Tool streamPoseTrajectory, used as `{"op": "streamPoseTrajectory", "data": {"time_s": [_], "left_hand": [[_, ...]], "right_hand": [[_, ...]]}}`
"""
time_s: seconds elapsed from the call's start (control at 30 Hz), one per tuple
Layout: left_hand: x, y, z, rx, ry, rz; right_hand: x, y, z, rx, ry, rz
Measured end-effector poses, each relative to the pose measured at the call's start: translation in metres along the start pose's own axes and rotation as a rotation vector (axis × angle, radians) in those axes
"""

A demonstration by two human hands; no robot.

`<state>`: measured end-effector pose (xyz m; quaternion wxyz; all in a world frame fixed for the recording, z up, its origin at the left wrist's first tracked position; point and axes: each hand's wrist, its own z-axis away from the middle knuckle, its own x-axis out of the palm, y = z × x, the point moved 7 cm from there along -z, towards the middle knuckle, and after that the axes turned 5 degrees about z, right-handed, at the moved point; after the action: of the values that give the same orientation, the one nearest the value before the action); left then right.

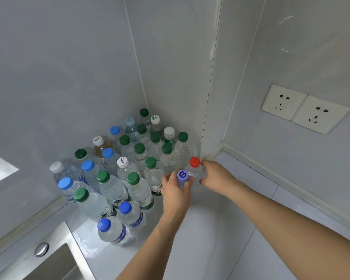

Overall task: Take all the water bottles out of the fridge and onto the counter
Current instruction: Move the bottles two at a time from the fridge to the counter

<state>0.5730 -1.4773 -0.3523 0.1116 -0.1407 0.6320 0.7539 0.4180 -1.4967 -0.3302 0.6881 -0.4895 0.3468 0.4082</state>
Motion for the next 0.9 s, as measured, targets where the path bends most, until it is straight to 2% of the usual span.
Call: {"op": "streamPoseTrajectory", "data": {"time_s": [0.43,0.77,0.9], "left_hand": [[0.003,-0.012,-0.012,0.009,0.099,0.026],[-0.015,0.016,0.003,0.049,0.013,-0.189],[-0.022,0.04,0.038,0.236,0.048,-0.373]], "right_hand": [[0.016,0.009,-0.008,0.032,-0.009,0.033],[-0.012,0.026,0.064,0.105,0.037,0.026],[-0.036,0.045,0.119,0.14,0.104,-0.006]]}}
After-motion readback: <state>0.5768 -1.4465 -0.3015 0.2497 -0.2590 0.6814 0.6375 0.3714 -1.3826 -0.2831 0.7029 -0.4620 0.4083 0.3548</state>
